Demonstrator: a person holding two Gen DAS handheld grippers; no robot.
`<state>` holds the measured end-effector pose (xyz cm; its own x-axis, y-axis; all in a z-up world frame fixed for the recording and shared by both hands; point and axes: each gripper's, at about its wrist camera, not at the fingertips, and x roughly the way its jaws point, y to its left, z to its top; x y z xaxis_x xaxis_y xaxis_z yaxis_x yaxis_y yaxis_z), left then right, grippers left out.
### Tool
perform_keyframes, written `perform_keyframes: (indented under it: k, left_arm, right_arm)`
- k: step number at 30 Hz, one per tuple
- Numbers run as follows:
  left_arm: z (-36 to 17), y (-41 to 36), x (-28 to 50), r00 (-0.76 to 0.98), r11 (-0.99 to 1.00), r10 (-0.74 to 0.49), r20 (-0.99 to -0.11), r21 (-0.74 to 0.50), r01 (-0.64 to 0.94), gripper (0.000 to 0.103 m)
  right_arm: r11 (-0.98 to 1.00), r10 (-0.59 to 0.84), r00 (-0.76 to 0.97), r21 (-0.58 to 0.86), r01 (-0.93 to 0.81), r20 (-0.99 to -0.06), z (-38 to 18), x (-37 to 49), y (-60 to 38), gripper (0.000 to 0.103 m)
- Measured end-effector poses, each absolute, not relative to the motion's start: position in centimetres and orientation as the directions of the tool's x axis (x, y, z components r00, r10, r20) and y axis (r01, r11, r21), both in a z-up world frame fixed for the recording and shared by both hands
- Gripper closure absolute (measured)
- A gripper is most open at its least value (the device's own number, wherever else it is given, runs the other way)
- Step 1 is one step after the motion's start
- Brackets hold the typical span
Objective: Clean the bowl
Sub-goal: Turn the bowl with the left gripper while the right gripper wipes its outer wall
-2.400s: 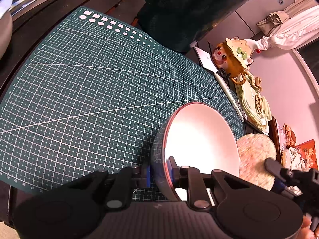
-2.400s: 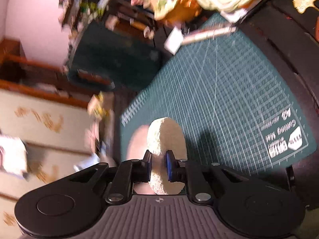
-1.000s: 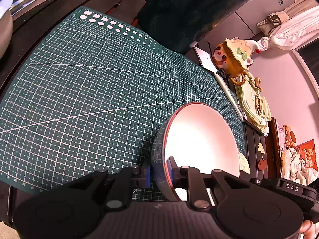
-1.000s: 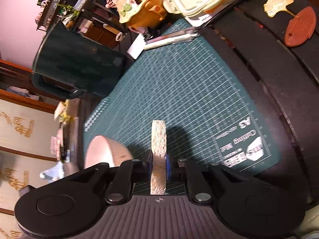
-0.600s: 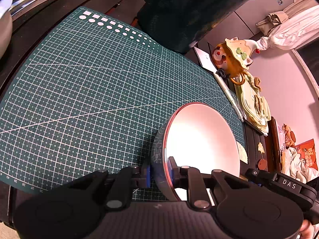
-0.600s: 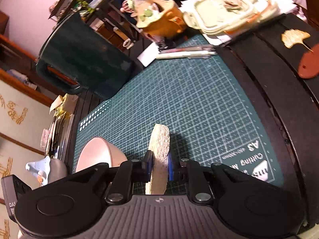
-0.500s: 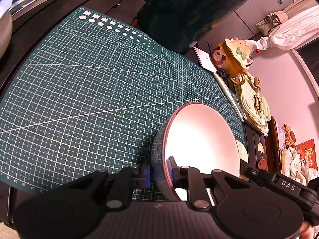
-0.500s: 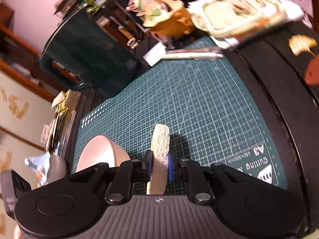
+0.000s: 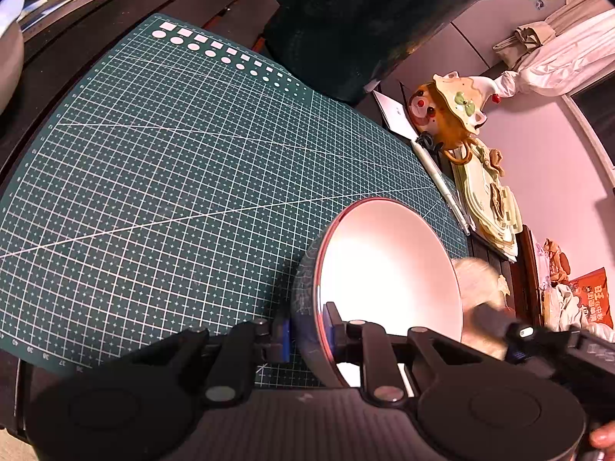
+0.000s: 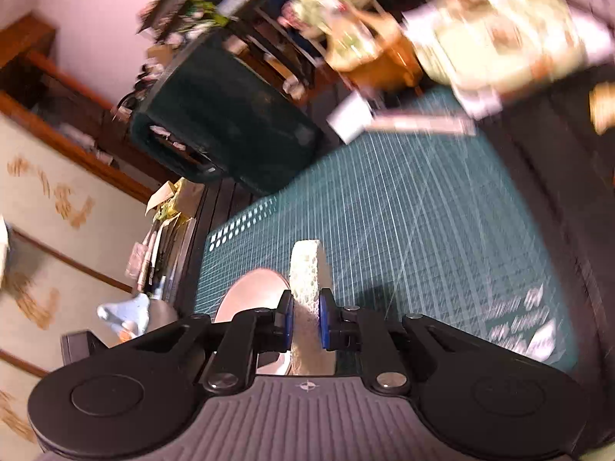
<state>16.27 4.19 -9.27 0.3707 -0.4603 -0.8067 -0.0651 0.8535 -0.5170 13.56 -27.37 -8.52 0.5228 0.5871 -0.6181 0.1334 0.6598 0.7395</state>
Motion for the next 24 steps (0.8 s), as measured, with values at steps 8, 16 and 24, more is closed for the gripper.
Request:
perform_keyframes:
  k: [8, 16, 24]
  left_arm:
    - [-8.9, 3.9, 16.4, 0.369, 0.856, -0.456, -0.81, -0.513, -0.067, 0.085]
    - [-9.2, 4.1, 16.4, 0.372, 0.853, -0.46, -0.806, -0.518, -0.069, 0.085]
    - [-9.3, 4.2, 16.4, 0.371, 0.852, -0.462, -0.806, -0.52, -0.068, 0.085]
  right_arm:
    - [0.597, 0.597, 0.583, 0.791, 0.136, -0.551, -7.0, 13.5, -28.9, 0.091]
    - [0.619, 0.601, 0.533, 0.769, 0.161, -0.595, -8.1, 13.8, -27.6, 0.091]
    - [0.618, 0.609, 0.487, 0.759, 0.205, -0.626, -10.2, 14.3, -26.8, 0.091]
